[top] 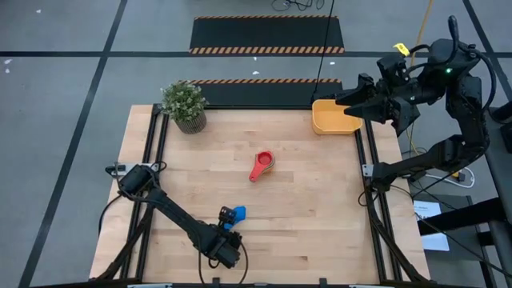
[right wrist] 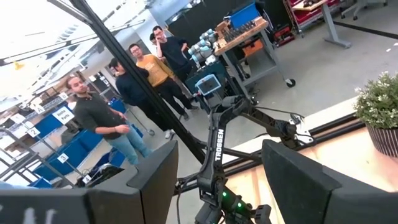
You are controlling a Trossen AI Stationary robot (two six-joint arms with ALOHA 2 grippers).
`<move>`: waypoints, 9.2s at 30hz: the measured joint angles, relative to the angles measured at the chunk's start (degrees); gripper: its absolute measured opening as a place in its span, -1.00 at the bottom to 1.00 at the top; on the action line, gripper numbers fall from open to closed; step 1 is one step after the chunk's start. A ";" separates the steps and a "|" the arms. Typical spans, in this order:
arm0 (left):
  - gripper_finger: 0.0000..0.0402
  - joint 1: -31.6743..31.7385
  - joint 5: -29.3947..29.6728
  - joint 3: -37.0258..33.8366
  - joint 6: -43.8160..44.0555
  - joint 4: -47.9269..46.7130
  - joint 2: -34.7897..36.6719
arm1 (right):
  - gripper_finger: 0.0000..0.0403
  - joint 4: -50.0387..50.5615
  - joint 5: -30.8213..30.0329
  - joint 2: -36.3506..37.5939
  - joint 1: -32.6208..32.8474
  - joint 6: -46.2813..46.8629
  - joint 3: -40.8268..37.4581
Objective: Nest measuring cups in basket
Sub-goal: Stack the blue measuring cup on top of the red measuring cup on the table
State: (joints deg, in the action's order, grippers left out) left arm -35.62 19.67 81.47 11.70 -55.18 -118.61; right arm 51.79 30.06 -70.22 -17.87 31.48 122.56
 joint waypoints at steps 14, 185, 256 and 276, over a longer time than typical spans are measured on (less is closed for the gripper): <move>0.62 -0.54 7.38 -0.39 -1.97 -3.99 -0.35 | 0.12 -0.13 -0.61 0.02 6.89 -0.89 0.00; -0.98 7.74 6.75 6.27 21.77 79.03 9.49 | 0.12 -0.28 10.42 10.77 19.09 -0.85 -40.22; 0.12 6.85 20.80 6.34 53.89 23.02 24.85 | -1.00 -13.14 17.04 6.99 16.37 12.58 -42.49; 0.12 0.11 12.76 4.49 72.70 0.13 24.89 | -1.00 -17.61 29.21 -11.83 3.02 2.22 -32.72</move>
State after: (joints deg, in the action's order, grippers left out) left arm -35.51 32.43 85.96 84.41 -55.05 -93.72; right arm 34.18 59.27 -82.04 -14.85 33.70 89.84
